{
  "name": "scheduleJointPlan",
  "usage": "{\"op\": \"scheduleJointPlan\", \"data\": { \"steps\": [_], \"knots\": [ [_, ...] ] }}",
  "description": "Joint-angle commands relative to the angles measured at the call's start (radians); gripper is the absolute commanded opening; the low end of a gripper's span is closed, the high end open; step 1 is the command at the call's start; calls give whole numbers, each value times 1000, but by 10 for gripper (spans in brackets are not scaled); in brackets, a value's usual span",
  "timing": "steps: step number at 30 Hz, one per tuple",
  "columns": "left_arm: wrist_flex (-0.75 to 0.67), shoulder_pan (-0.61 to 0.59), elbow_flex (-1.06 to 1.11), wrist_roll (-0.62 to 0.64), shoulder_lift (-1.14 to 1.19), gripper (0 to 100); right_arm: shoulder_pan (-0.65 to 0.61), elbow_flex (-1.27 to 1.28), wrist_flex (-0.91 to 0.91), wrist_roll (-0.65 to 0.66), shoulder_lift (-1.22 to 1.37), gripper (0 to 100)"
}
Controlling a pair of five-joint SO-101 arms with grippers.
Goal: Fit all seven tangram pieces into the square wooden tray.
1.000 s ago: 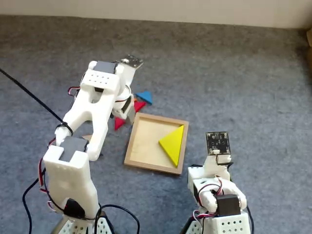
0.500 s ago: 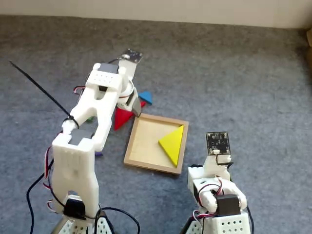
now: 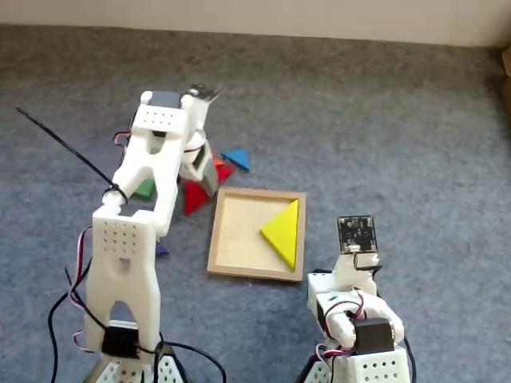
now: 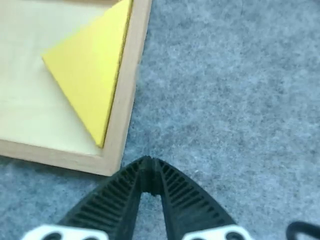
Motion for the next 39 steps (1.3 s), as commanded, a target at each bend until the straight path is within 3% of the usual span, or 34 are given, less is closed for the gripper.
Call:
{"op": "scheduleJointPlan", "data": {
  "steps": [1, 10, 14, 28, 39],
  "knots": [
    [34, -41, -15, 0, -1, 277, 8, 150, 7, -5, -16, 15],
    [75, -31, -19, 0, -70, 242, 8, 150, 7, -5, -16, 15],
    [66, -1, -19, -8, -136, 275, 8, 150, 7, -5, -16, 15],
    [-72, 12, -18, -362, -159, 317, 8, 150, 7, -5, -16, 15],
    [-103, 61, -21, -381, -101, 317, 8, 150, 7, -5, -16, 15]
  ]
}}
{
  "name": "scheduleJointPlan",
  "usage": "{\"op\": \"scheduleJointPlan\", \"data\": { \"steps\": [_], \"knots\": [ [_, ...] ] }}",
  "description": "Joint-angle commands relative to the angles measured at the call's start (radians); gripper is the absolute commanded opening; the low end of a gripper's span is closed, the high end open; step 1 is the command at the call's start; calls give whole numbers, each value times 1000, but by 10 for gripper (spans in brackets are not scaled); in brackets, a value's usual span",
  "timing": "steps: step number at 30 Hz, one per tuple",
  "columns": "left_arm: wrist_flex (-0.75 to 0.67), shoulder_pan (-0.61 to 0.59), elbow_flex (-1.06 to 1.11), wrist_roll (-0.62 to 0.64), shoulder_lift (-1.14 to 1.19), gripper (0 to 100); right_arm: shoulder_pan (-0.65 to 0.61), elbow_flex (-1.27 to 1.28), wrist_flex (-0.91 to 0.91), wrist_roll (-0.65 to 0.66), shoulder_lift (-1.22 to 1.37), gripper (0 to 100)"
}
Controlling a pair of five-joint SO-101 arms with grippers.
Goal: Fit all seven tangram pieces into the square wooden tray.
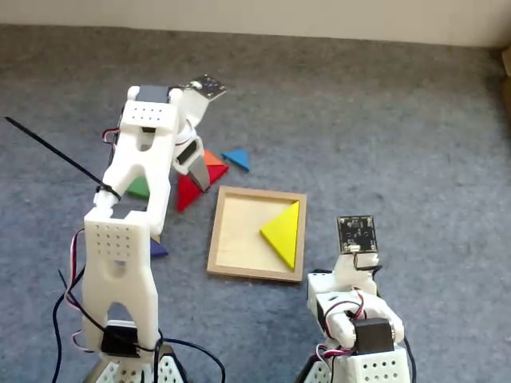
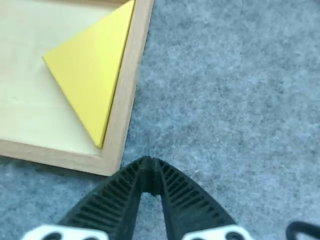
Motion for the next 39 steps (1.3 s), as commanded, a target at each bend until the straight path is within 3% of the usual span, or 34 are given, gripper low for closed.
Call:
{"op": "scheduleJointPlan", "data": {
  "steps": [1, 19, 28, 39],
  "knots": [
    [-11, 47, -24, -9, 12, 317, 8, 150, 7, -5, -16, 15],
    [-20, 51, -94, -5, 119, 310, 8, 150, 7, -5, -16, 15],
    [-15, 50, -94, -9, 111, 228, 8, 150, 7, -5, -16, 15],
    [103, 61, -130, -9, 81, 139, 8, 150, 7, -5, -16, 15]
  ]
}}
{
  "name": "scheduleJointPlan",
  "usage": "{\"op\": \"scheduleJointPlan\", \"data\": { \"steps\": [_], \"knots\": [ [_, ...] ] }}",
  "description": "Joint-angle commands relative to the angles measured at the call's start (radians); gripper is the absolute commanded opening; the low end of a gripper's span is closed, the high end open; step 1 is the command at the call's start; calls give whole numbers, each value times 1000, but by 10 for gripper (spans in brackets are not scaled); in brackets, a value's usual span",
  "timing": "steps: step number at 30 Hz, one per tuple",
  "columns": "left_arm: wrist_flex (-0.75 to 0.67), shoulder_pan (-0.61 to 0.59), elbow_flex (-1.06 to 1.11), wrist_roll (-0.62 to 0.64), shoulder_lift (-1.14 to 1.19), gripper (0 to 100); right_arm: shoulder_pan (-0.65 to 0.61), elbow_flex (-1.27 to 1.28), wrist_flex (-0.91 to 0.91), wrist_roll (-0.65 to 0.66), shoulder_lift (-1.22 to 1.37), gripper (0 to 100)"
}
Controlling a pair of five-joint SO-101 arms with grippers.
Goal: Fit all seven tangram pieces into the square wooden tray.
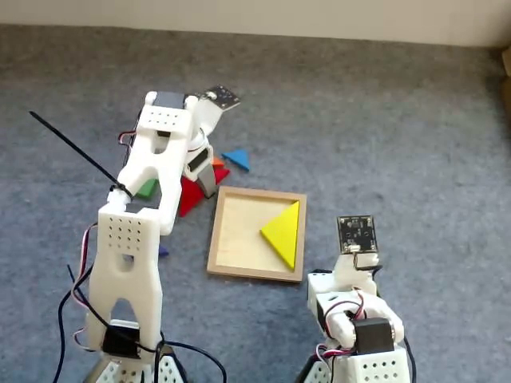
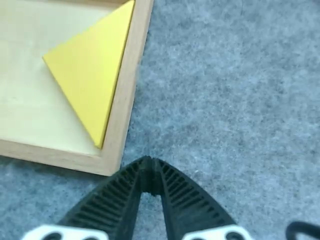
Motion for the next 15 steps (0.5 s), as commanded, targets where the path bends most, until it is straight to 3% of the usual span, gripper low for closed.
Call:
{"op": "scheduleJointPlan", "data": {
  "steps": [1, 7, 15],
  "knots": [
    [71, 16, -58, -8, -58, 136, 8, 150, 7, -5, -16, 15],
    [167, 24, -108, -5, -157, 136, 8, 150, 7, -5, -16, 15],
    [181, 36, -70, -2, -216, 143, 8, 150, 7, -5, -16, 15]
  ]
}}
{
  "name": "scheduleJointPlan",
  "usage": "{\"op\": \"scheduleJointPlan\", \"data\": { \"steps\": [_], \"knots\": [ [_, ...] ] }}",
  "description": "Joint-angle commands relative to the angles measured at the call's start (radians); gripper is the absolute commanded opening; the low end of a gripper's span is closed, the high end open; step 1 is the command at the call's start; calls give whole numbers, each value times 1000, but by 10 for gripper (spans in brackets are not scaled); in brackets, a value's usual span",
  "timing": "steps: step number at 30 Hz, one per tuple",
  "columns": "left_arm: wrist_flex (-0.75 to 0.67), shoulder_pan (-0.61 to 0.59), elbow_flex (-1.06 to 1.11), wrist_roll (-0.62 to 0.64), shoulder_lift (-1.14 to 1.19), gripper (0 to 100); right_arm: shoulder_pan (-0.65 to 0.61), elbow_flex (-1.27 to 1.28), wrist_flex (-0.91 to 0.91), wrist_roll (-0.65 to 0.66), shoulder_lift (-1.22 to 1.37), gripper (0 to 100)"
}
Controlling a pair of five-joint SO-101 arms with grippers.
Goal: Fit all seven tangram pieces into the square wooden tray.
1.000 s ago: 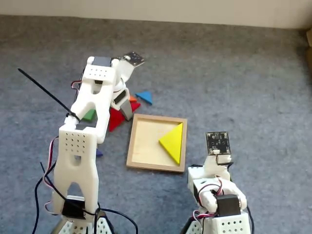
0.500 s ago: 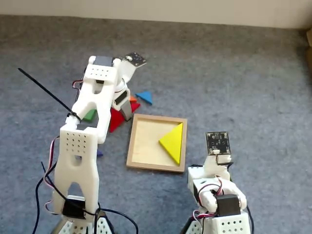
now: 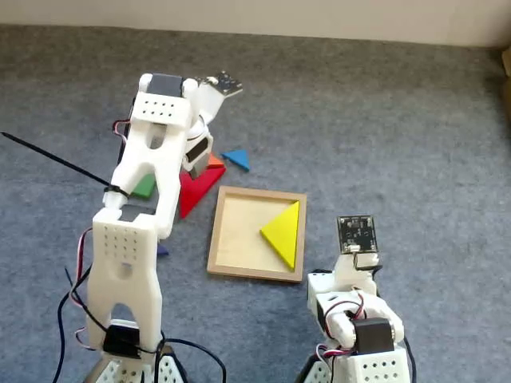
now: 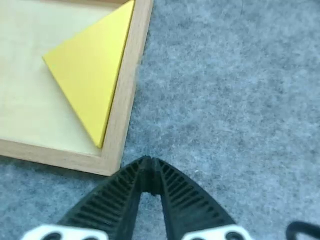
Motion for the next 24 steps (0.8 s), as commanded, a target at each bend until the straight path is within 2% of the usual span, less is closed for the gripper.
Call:
{"op": "scheduleJointPlan", "data": {
  "steps": [1, 7, 14, 18, 22, 24],
  "knots": [
    [12, 15, -5, -3, -59, 154, 8, 150, 7, -5, -16, 15],
    [-12, -54, -5, 100, 27, 332, 8, 150, 7, -5, -16, 15],
    [-124, -61, -5, 97, 166, 332, 8, 150, 7, -5, -16, 15],
    [-129, -56, -21, 97, 197, 331, 8, 150, 7, -5, -16, 15],
    [-129, -47, -33, 89, 200, 280, 8, 150, 7, -5, -16, 15],
    [-121, -41, -31, 34, 200, 253, 8, 150, 7, -5, -16, 15]
  ]
}}
